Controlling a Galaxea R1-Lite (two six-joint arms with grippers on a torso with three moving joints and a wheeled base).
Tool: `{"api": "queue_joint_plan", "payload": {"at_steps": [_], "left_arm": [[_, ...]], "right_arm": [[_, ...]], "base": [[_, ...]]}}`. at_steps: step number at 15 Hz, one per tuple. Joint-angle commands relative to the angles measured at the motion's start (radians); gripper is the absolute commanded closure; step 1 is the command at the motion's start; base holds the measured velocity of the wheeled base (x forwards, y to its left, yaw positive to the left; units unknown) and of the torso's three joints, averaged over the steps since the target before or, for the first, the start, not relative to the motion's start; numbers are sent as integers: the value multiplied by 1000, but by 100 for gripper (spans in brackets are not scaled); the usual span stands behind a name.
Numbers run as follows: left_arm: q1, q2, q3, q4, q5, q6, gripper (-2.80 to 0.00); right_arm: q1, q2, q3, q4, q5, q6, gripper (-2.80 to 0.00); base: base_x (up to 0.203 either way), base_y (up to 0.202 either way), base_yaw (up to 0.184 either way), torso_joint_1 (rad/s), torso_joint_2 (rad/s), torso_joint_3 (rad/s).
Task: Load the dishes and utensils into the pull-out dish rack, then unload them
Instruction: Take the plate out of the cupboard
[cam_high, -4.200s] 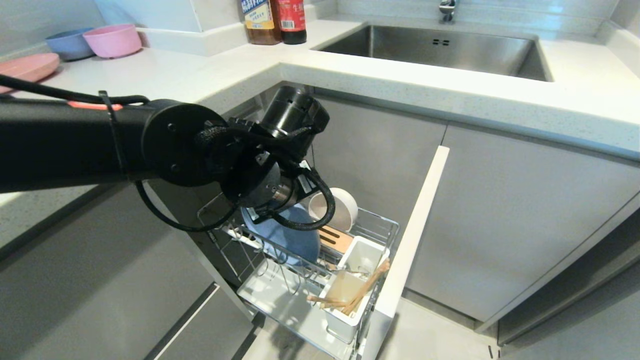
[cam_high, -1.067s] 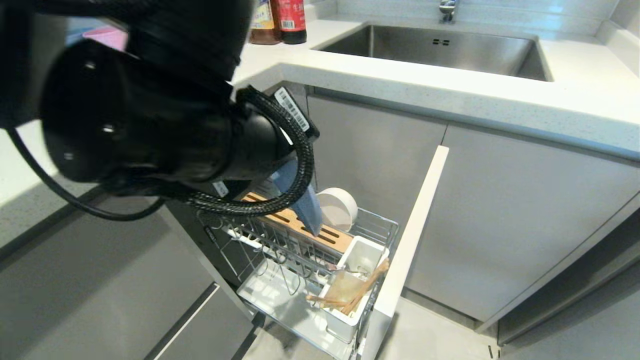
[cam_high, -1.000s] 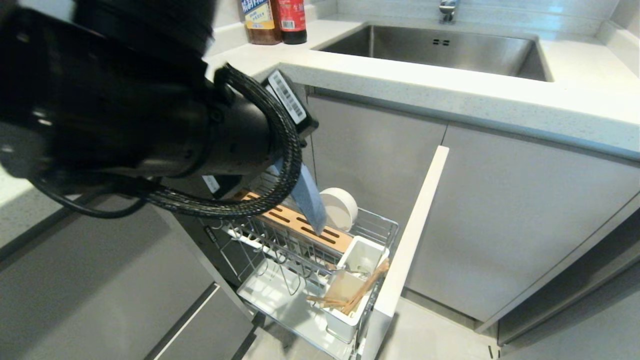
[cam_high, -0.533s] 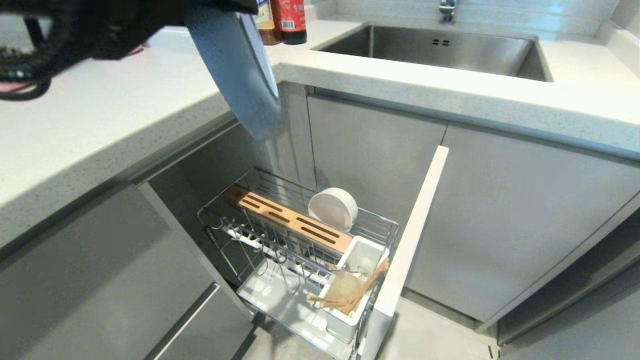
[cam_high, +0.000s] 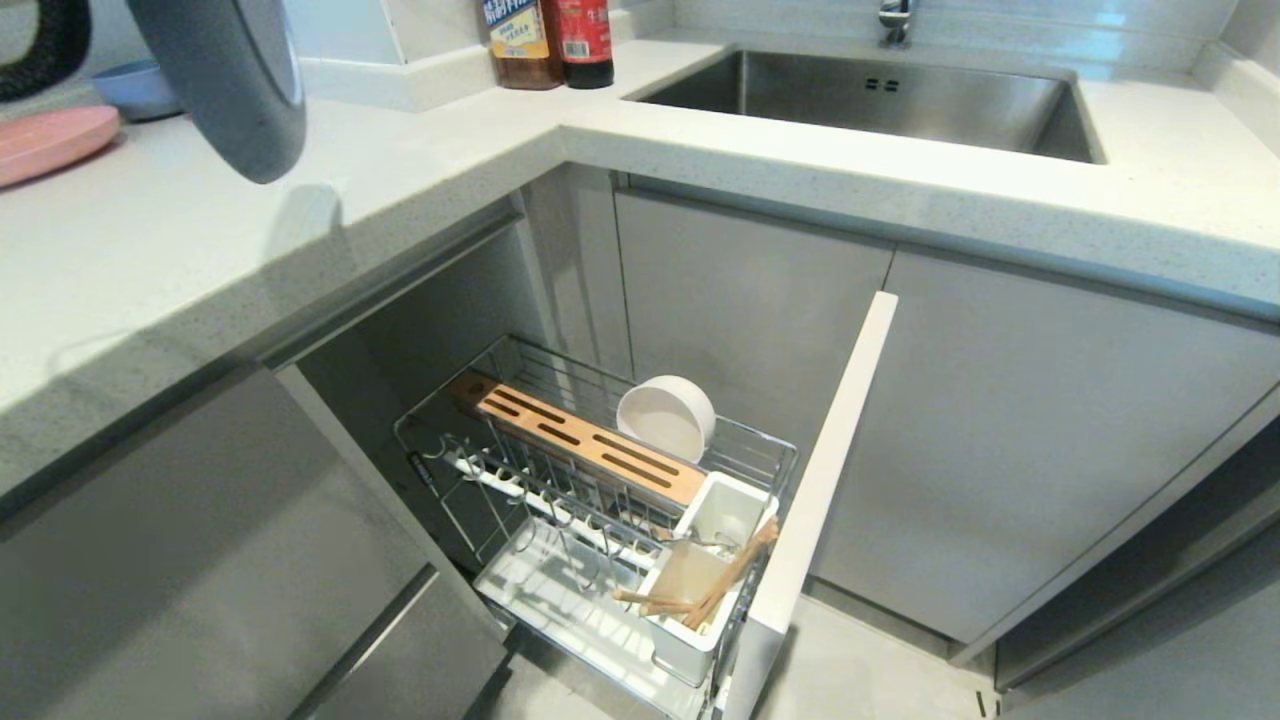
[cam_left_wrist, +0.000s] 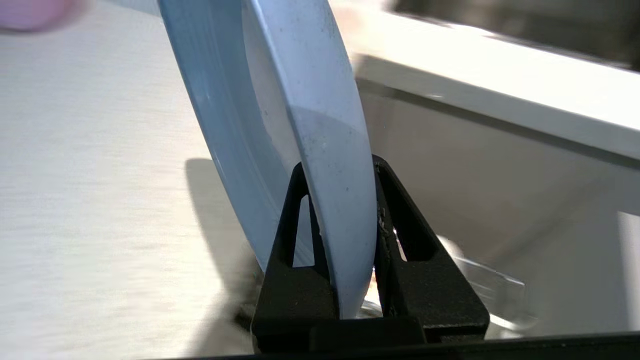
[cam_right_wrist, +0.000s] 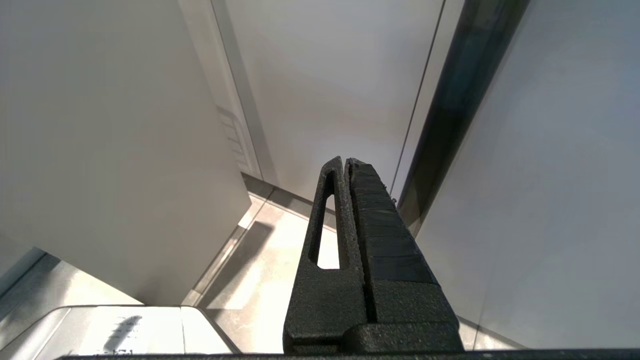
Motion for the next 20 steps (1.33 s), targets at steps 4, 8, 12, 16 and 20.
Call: {"api": "queue_joint_plan", "payload": {"at_steps": [4, 8, 12, 16, 20], "left_arm": [[261, -30, 0, 24, 1, 67, 0], [524, -12, -14, 122, -88, 145, 0], [683, 2, -18, 224, -289, 303, 0], [712, 54, -18, 267, -294, 336, 0], [711, 113, -18, 322, -216, 338, 0]], "right_arm": [[0, 1, 2, 1, 0, 0, 0], [0, 1, 2, 0, 0, 0, 0], [0, 1, 0, -1, 0, 0, 0], [0, 1, 2, -1, 0, 0, 0], [0, 1, 2, 0, 0, 0, 0]], "base": [[0, 0, 0, 0, 0, 0], [0, 0, 0, 0, 0, 0], [0, 0, 0, 0, 0, 0], [0, 0, 0, 0, 0, 0], [0, 0, 0, 0, 0, 0]]}}
